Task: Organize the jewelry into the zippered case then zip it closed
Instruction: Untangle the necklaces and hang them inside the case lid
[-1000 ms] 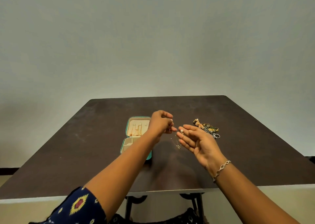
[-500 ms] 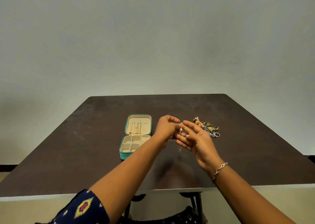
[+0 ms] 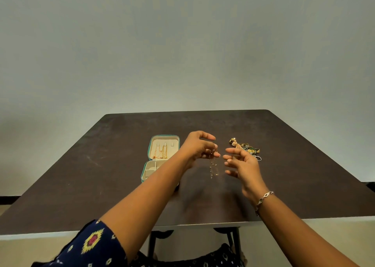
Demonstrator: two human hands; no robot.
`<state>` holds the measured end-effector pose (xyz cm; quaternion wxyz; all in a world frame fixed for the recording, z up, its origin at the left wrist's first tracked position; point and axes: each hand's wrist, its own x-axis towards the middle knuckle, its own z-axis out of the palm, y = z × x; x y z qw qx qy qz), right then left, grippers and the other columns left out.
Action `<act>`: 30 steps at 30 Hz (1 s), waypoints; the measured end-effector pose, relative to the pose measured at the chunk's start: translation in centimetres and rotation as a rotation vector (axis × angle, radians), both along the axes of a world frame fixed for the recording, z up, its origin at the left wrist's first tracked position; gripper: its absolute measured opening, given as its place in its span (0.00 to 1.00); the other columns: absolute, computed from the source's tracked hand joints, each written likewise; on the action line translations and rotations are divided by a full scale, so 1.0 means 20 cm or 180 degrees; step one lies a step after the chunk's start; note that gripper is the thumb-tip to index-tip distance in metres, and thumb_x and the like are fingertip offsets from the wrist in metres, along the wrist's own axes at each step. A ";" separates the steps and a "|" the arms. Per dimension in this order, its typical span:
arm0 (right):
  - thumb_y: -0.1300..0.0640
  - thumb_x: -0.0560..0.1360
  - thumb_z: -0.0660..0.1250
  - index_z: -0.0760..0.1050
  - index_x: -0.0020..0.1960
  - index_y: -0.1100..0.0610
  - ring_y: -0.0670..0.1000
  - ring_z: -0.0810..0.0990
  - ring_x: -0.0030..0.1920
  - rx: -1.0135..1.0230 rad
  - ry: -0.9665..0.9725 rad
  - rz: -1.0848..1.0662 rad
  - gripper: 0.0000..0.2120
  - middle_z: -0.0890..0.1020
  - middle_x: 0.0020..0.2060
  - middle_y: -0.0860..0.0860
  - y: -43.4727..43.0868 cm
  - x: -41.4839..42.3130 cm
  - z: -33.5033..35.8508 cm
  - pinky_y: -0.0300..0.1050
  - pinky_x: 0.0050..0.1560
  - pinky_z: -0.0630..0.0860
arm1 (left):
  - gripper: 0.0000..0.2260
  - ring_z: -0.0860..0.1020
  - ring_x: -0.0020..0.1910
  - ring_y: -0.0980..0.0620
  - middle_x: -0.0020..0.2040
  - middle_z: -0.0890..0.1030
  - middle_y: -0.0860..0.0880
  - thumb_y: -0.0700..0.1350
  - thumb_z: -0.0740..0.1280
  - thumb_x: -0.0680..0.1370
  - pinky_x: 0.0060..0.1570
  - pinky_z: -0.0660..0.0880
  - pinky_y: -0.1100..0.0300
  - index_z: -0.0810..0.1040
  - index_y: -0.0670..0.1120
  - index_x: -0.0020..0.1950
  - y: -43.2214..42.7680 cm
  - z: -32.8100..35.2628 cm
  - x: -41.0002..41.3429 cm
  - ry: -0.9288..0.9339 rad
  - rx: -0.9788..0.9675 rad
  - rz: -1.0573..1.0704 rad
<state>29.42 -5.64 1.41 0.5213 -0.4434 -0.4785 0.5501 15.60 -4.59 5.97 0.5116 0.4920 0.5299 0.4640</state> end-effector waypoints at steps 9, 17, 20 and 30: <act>0.76 0.70 0.61 0.73 0.56 0.59 0.43 0.81 0.42 0.0060 0.0433 0.0780 0.19 0.81 0.40 0.50 0.02 0.01 -0.03 0.33 0.41 0.76 | 0.09 0.78 0.34 0.50 0.40 0.78 0.43 0.30 0.63 0.74 0.32 0.77 0.63 0.73 0.43 0.47 -0.02 0.03 0.02 0.0045 -0.0042 -0.0221; 0.71 0.70 0.64 0.75 0.51 0.58 0.48 0.81 0.37 -0.0330 0.0716 0.0752 0.13 0.81 0.34 0.53 0.05 0.05 -0.07 0.40 0.41 0.77 | 0.10 0.81 0.28 0.54 0.38 0.78 0.44 0.29 0.59 0.75 0.33 0.77 0.61 0.74 0.41 0.46 -0.02 0.05 0.00 -0.0771 -0.0038 0.0125; 0.72 0.70 0.63 0.74 0.53 0.60 0.49 0.81 0.36 -0.0468 0.0913 0.0739 0.14 0.81 0.35 0.55 0.06 0.06 -0.08 0.40 0.39 0.79 | 0.10 0.80 0.26 0.55 0.38 0.78 0.45 0.29 0.59 0.75 0.39 0.75 0.57 0.74 0.42 0.45 -0.02 0.06 -0.03 -0.1079 -0.0065 0.0371; 0.73 0.70 0.61 0.73 0.52 0.60 0.51 0.83 0.34 -0.0672 0.1423 0.0684 0.14 0.82 0.32 0.56 0.06 0.09 -0.03 0.43 0.40 0.80 | 0.08 0.76 0.25 0.55 0.39 0.76 0.44 0.30 0.59 0.74 0.38 0.76 0.58 0.75 0.41 0.45 -0.03 0.02 -0.08 -0.1820 -0.0223 0.0704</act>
